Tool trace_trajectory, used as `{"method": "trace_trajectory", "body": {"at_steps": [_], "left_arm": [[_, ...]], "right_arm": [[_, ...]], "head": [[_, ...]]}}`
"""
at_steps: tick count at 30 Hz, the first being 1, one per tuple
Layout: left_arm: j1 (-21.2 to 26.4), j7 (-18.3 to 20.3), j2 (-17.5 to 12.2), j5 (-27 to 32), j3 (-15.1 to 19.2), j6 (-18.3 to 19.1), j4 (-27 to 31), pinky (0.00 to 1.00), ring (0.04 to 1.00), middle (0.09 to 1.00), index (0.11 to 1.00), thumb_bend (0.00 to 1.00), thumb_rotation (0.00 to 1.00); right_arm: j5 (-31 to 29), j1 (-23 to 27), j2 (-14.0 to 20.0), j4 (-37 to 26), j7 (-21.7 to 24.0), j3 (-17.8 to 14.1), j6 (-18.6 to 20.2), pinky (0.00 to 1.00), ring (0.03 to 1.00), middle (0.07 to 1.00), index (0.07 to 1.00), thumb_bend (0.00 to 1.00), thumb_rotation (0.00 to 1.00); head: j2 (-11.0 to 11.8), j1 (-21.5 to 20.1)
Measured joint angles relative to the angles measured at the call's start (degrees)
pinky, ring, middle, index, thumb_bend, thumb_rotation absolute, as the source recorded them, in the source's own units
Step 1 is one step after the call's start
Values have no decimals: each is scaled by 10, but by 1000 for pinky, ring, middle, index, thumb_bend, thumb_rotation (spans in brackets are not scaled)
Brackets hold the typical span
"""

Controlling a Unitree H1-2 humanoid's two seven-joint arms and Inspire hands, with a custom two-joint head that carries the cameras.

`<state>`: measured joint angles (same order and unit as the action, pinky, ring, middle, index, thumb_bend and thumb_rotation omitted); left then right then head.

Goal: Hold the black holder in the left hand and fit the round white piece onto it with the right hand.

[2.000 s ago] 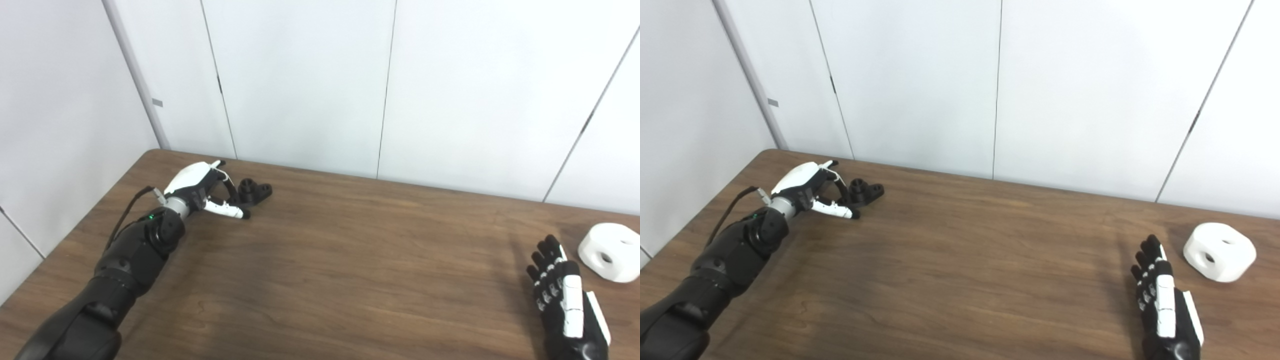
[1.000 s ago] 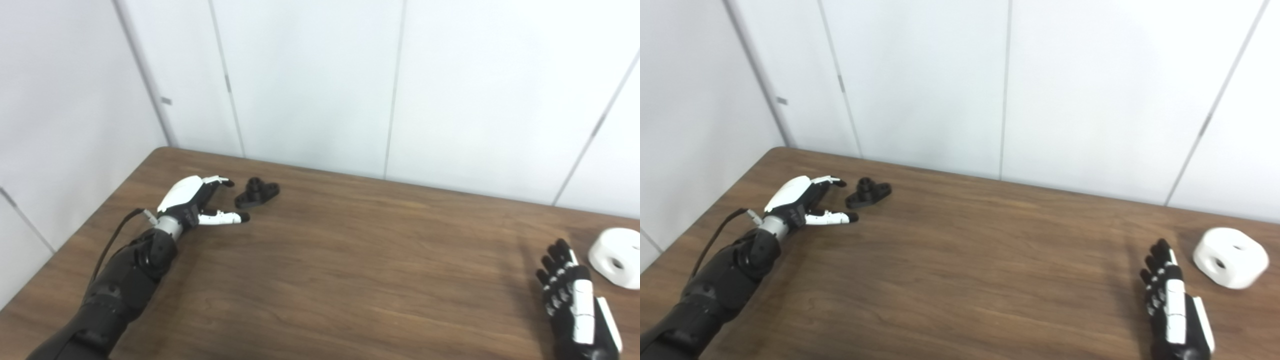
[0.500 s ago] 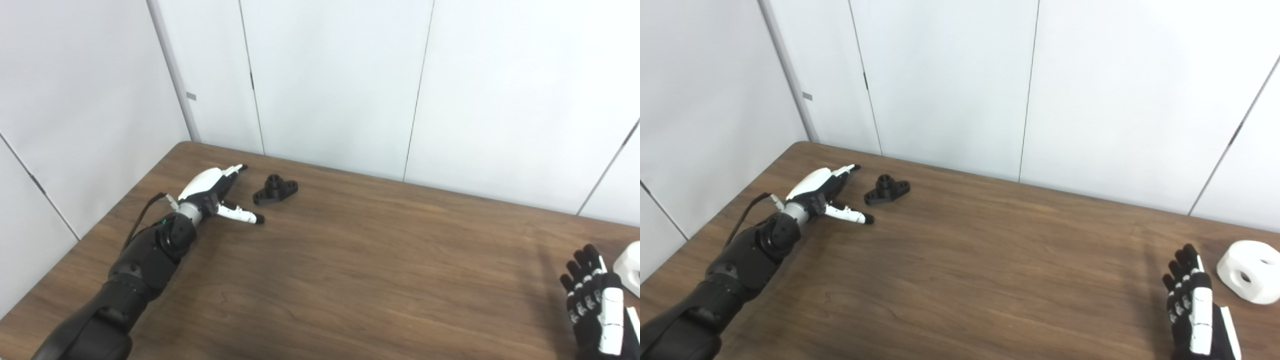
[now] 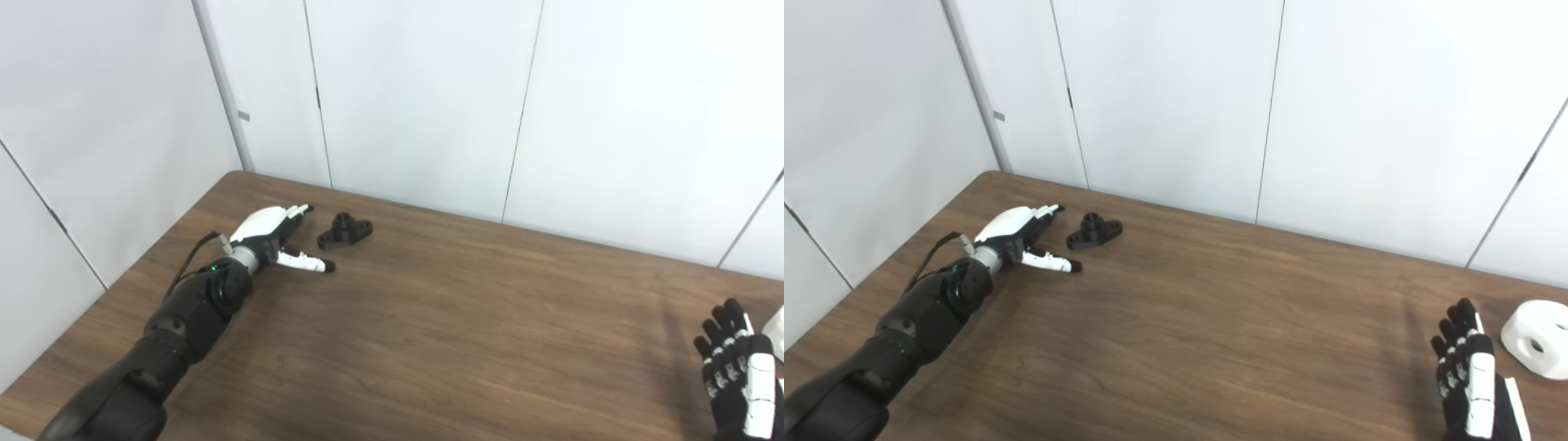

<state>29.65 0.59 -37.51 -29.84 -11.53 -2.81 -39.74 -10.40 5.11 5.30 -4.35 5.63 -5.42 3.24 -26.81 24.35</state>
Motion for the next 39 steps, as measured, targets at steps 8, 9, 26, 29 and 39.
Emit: {"method": "trace_trajectory", "body": {"at_steps": [8, 9, 26, 29, 39], "left_arm": [[15, -8, -1, -38, -22, 9, -15, 1000, 1000, 1000, 972, 1000, 684], [16, -8, -1, -39, -22, 9, -16, 1000, 1000, 1000, 967, 1000, 669], [41, -53, 7, -34, -22, -26, -57, 1000, 1000, 978, 744, 1000, 399], [49, -57, 9, -34, -24, -27, -62, 1000, 1000, 979, 707, 1000, 386], [65, -68, 12, -33, -35, -47, -91, 1000, 1000, 977, 679, 1000, 383]], "right_arm": [[5, 0, -2, -7, -5, 0, 8, 1000, 1000, 1000, 1000, 289, 1000], [8, 0, -2, -8, -7, 1, 7, 1000, 1000, 1000, 1000, 283, 1000], [4, -5, -3, -9, -7, 0, 6, 1000, 1000, 1000, 1000, 305, 1000], [4, -5, -3, -9, -8, 0, 6, 1000, 1000, 1000, 1000, 315, 1000], [8, -5, -3, -9, -11, 1, 6, 1000, 1000, 1000, 1000, 367, 1000]], "head": [[-1, -11], [0, -13], [-10, -34], [-11, -37], [-14, -45]]}}
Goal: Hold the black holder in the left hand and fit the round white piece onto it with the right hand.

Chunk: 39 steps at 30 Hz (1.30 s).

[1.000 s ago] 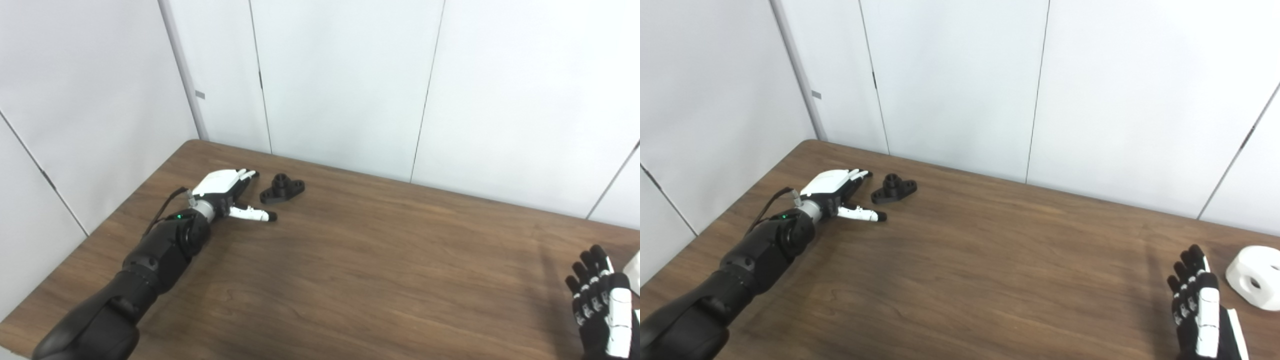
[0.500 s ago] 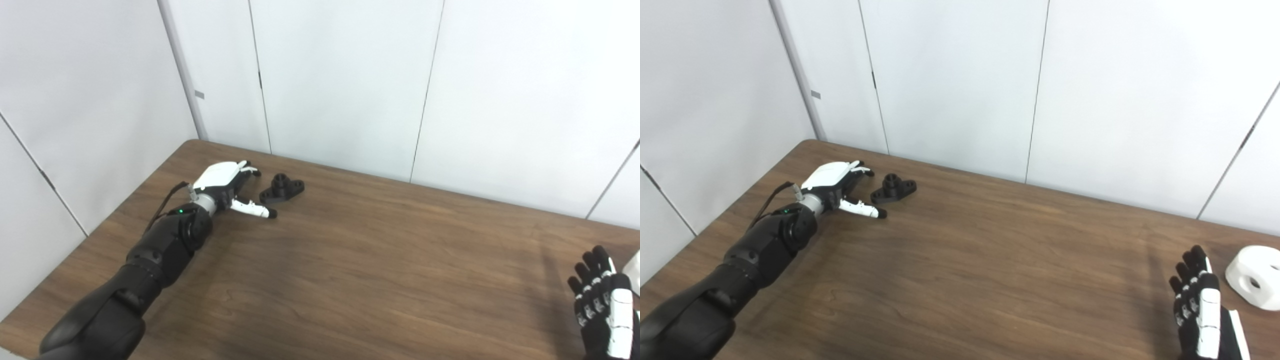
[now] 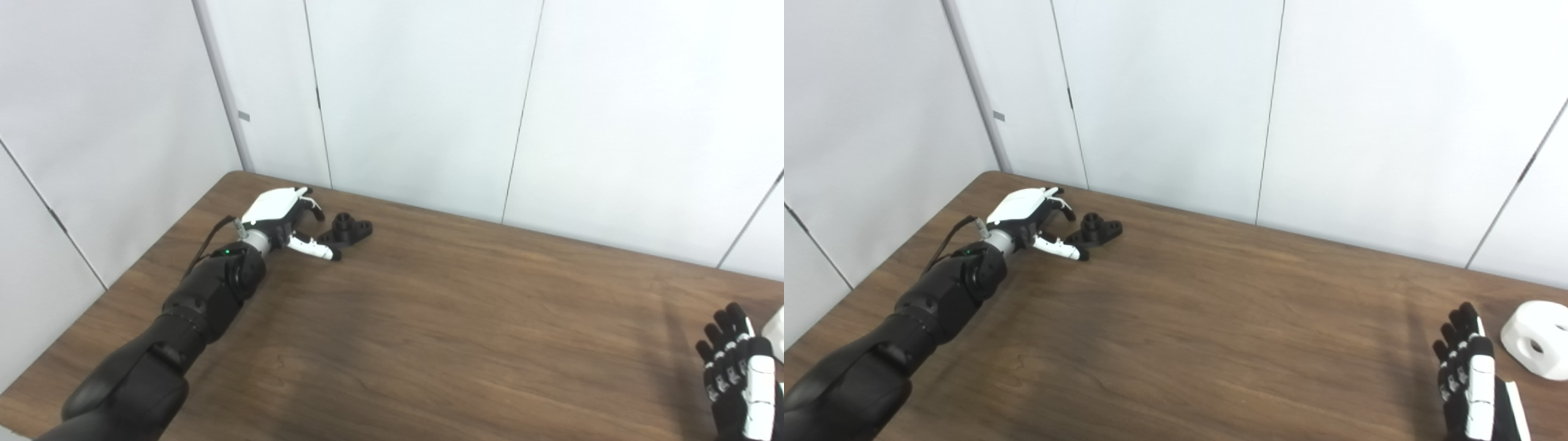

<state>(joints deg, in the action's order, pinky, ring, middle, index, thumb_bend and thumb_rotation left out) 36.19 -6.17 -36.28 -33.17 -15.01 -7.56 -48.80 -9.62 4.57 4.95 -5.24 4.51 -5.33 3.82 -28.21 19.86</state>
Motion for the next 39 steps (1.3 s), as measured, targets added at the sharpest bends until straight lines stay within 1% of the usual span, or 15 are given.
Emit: {"method": "trace_trajectory", "body": {"at_steps": [5, 14, 28, 32, 37, 39], "left_arm": [[3, 1, 2, 2, -1, -1, -4, 1000, 1000, 979, 683, 1000, 351], [4, 1, 4, 3, -5, -1, -4, 1000, 1000, 987, 690, 1000, 379], [6, 0, 4, 3, -13, -1, -5, 1000, 1000, 997, 710, 1000, 405], [7, 0, 6, 3, -13, -1, -5, 1000, 1000, 994, 710, 1000, 374], [10, -3, 9, 3, -14, -2, -9, 1000, 1000, 990, 707, 1000, 394], [11, -4, 9, 3, -15, -2, -10, 1000, 1000, 990, 707, 1000, 387]], "right_arm": [[1, 0, -1, 0, 0, 0, -1, 1000, 1000, 1000, 1000, 390, 1000], [2, 0, -1, 0, -1, 0, -1, 1000, 1000, 1000, 1000, 407, 1000], [4, 0, -2, 3, -2, 1, -2, 1000, 1000, 1000, 1000, 344, 1000], [5, 0, -4, 3, -2, 2, -8, 1000, 1000, 1000, 1000, 348, 1000], [9, 0, -7, 3, -4, 3, -9, 1000, 1000, 996, 996, 364, 1000], [11, 0, -8, 3, -5, 3, -9, 1000, 1000, 1000, 1000, 372, 1000]], "head": [[-2, -3], [-2, -2], [-2, -6], [-2, -8], [-3, -12], [-3, -14]]}}
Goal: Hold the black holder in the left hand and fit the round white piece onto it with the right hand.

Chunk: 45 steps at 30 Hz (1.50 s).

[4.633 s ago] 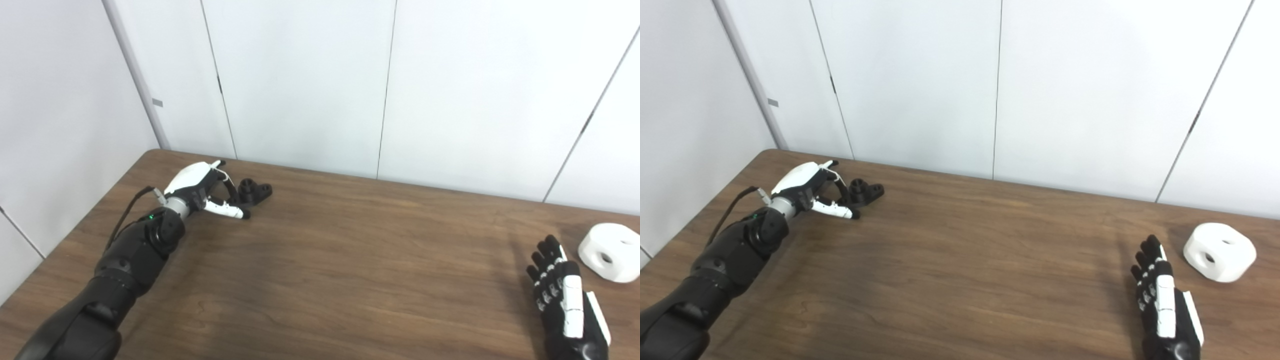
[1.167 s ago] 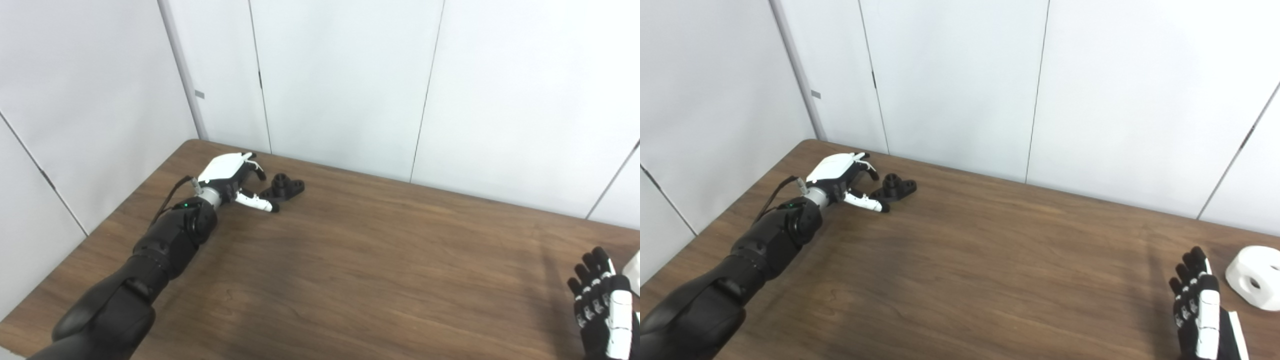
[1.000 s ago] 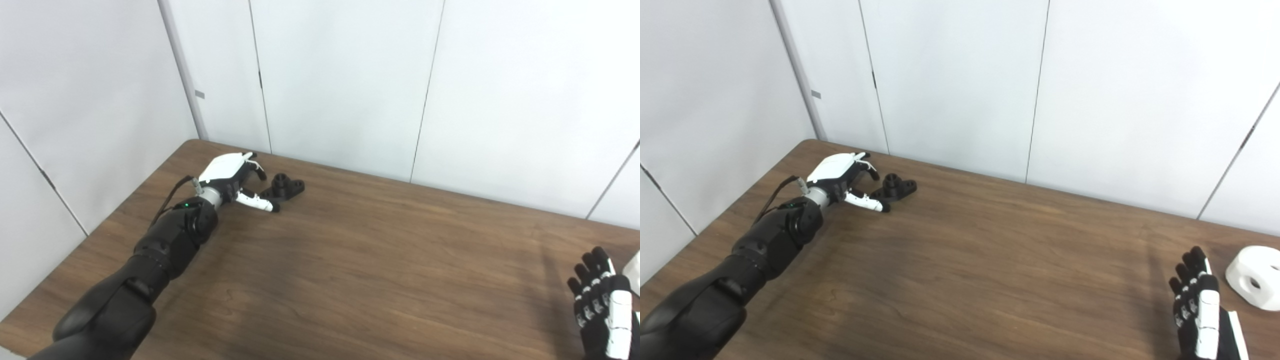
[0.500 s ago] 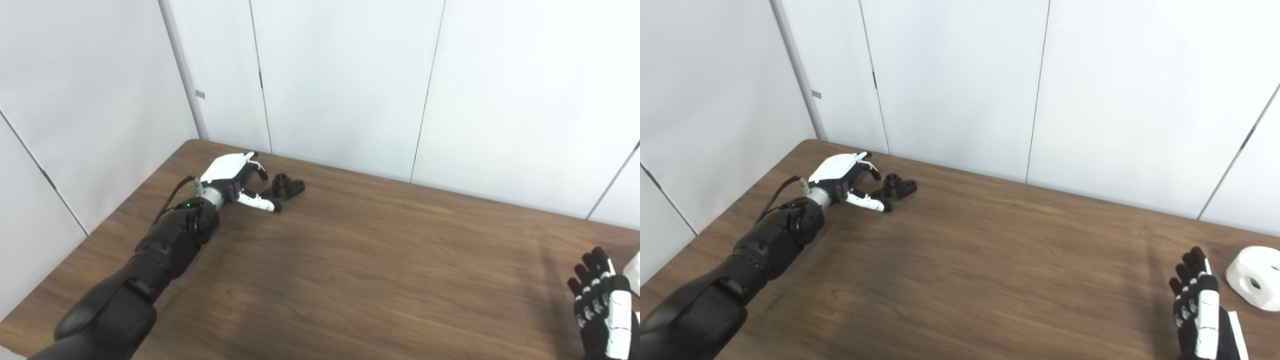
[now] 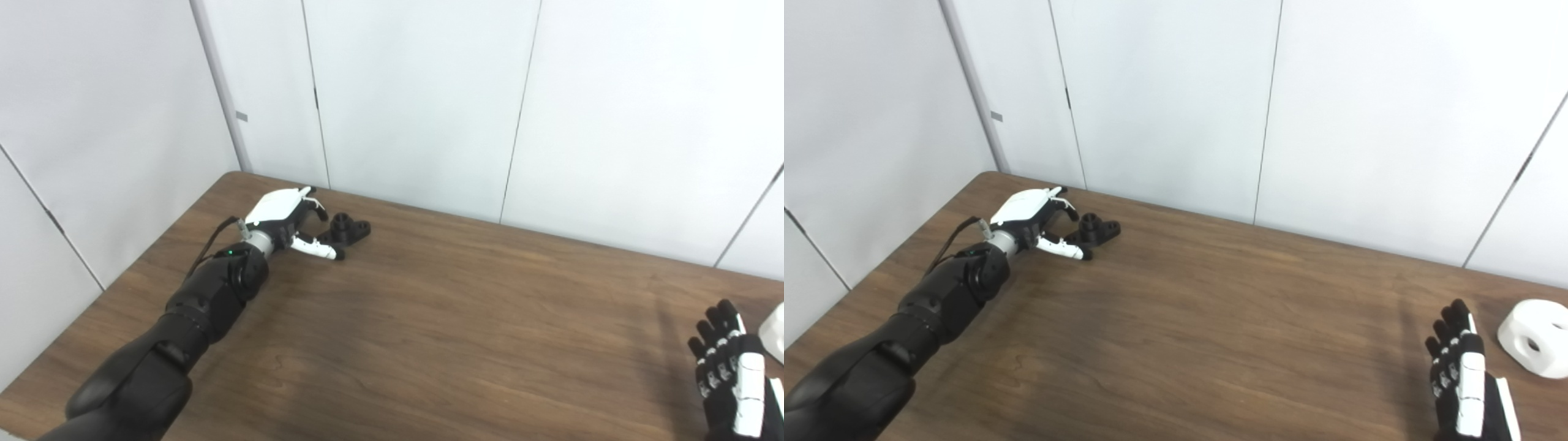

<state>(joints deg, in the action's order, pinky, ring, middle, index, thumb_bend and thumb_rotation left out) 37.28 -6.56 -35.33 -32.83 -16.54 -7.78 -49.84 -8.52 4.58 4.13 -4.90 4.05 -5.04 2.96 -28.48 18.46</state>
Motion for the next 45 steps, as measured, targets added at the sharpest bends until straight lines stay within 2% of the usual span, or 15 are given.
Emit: {"method": "trace_trajectory", "body": {"at_steps": [8, 22, 25, 28, 32, 33, 34, 35, 39, 45], "left_arm": [[4, -1, 4, 1, -4, -1, -3, 1000, 1000, 991, 711, 1000, 360], [11, -1, 8, 7, -7, -12, -13, 1000, 1000, 987, 705, 1000, 379], [11, -1, 8, 9, -9, -13, -13, 1000, 1000, 983, 704, 1000, 367], [11, -5, 8, 9, -11, -18, -14, 1000, 1000, 946, 649, 999, 290], [14, -24, 13, 9, -17, -27, -18, 1000, 1000, 897, 583, 933, 179], [15, -28, 14, 9, -18, -37, -22, 1000, 997, 876, 536, 734, 120], [16, -38, 16, 10, -18, -48, -30, 1000, 995, 864, 507, 610, 83], [17, -45, 18, 11, -17, -58, -39, 1000, 993, 850, 497, 568, 69], [17, -71, 23, 12, -18, -90, -58, 1000, 999, 800, 484, 525, 50], [16, -85, 26, 11, -22, -99, -62, 1000, 1000, 783, 483, 523, 50]], "right_arm": [[3, 0, -1, 0, 0, 0, -3, 1000, 1000, 999, 998, 363, 1000], [3, 0, -2, 0, 0, 0, -3, 1000, 1000, 999, 998, 367, 1000], [3, 0, -2, 0, 0, 0, -3, 1000, 1000, 1000, 1000, 365, 1000], [4, 0, -2, 2, -1, 0, -6, 1000, 1000, 998, 994, 382, 1000], [3, 0, -2, 13, 0, 0, -12, 1000, 1000, 1000, 1000, 368, 1000], [3, 0, -2, 14, 0, 0, -12, 1000, 1000, 1000, 997, 377, 1000], [3, 0, -3, 14, 0, 0, -12, 1000, 1000, 999, 995, 383, 1000], [3, 0, -3, 14, 0, 0, -13, 1000, 1000, 998, 994, 391, 1000], [4, 0, -3, 14, -1, 0, -13, 1000, 1000, 1000, 997, 380, 1000], [4, 0, -3, 13, -2, -1, -13, 1000, 1000, 993, 986, 422, 1000]], "head": [[0, -2], [0, -2], [-1, -2], [0, -2], [3, -3], [2, -5], [3, -6], [3, -7], [-1, -7], [-4, -4]]}}
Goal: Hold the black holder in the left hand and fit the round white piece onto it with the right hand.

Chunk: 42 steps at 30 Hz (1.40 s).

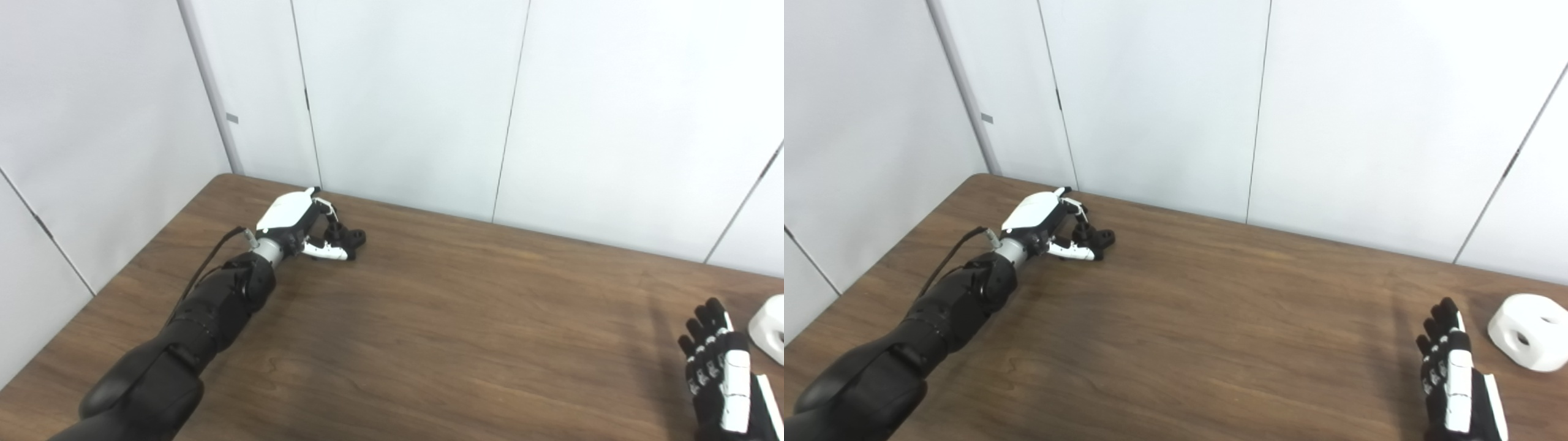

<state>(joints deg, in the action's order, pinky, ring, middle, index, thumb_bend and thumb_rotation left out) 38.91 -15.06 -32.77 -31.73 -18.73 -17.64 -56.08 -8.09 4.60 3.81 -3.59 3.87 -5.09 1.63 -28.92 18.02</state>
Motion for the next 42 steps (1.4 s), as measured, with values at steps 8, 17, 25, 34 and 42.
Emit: {"method": "trace_trajectory", "body": {"at_steps": [8, 17, 25, 34, 42], "left_arm": [[0, 0, 0, -2, -1, 0, 10, 1000, 1000, 795, 483, 524, 52], [-16, 6, -1, 3, 9, 11, 32, 1000, 1000, 824, 483, 524, 52], [-45, 22, 0, 11, 25, 13, 78, 1000, 1000, 822, 483, 524, 52], [-97, 38, 25, 13, 34, 17, 181, 1000, 1000, 819, 483, 524, 52], [-152, 82, 81, 22, 34, 45, 304, 1000, 1000, 820, 482, 524, 53]], "right_arm": [[-4, 0, 0, 0, 0, -3, 0, 1000, 1000, 1000, 997, 409, 1000], [-3, 1, 0, 0, 0, -2, 0, 1000, 1000, 998, 993, 431, 1000], [-3, 1, 6, -23, 0, -6, 3, 993, 999, 987, 982, 407, 1000], [-19, 4, 12, -58, 2, -8, 22, 983, 1000, 992, 987, 424, 1000], [-27, 4, 13, -93, 2, -6, 29, 967, 990, 989, 981, 445, 998]], "head": [[1, 1], [-4, -2], [-11, -10], [-18, -22], [-30, -30]]}}
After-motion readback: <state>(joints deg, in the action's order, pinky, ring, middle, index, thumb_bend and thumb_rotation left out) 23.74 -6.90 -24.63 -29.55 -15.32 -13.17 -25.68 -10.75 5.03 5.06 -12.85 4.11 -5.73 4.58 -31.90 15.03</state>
